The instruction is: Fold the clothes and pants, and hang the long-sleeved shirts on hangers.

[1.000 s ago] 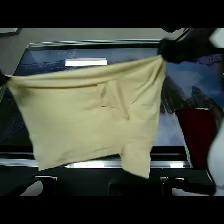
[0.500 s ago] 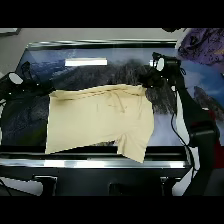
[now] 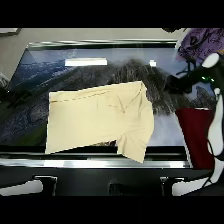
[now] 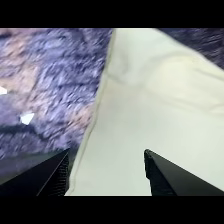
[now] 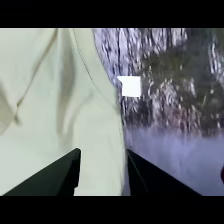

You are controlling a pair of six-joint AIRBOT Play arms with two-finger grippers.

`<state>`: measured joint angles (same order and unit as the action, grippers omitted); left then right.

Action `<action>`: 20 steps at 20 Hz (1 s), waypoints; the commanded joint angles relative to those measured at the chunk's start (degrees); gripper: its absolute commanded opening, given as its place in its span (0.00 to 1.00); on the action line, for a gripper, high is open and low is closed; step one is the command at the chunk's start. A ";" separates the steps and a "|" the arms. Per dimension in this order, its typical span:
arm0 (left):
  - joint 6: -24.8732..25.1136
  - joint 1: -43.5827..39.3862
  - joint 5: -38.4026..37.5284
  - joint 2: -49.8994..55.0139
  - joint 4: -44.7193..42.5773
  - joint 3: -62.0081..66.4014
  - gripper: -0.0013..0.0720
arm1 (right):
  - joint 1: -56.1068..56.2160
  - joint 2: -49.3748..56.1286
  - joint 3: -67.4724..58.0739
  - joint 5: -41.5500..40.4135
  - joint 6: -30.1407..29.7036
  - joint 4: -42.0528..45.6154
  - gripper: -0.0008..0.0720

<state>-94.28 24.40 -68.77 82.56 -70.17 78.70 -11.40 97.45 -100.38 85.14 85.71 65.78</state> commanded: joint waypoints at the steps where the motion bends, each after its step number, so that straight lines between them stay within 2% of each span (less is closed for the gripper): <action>1: -1.84 8.46 -2.99 -11.13 0.61 -15.34 0.73 | -7.91 -8.81 22.16 0.35 -7.96 -6.60 0.61; 2: -1.81 10.19 -2.36 -14.25 1.40 -20.00 0.73 | -8.76 -10.91 29.46 -1.60 -9.20 -7.06 0.64; 4: -1.81 11.74 -1.18 -18.23 2.71 -26.29 0.72 | -8.57 -13.53 40.74 -5.92 -11.89 -7.76 0.64; 7: -1.79 11.21 -1.73 -19.28 2.69 -29.22 0.72 | -8.57 -14.05 49.99 -10.23 -16.11 -13.38 0.64; 12: -1.79 10.93 -1.73 -19.28 2.69 -29.22 0.72 | -8.57 -13.92 52.92 -16.20 -18.97 -19.41 0.64; 16: -1.79 10.93 -1.68 -19.28 2.67 -29.22 0.72 | -7.65 -11.58 52.92 -16.65 -19.19 -20.52 0.64; 18: -1.79 10.91 -1.70 -19.28 2.69 -29.22 0.72 | -4.72 -9.94 52.92 -17.44 -19.96 -20.72 0.56; 19: -1.81 10.93 -2.05 -19.28 2.71 -29.20 0.72 | -2.86 -9.44 52.89 -18.62 -19.96 -20.11 0.48; 20: -1.81 10.93 -3.41 -19.28 2.69 -29.16 0.72 | -1.55 -9.44 52.89 -20.41 -19.56 -19.04 0.33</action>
<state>-96.05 35.29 -70.59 63.33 -67.48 49.56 -16.21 86.80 -47.68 68.34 66.41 45.41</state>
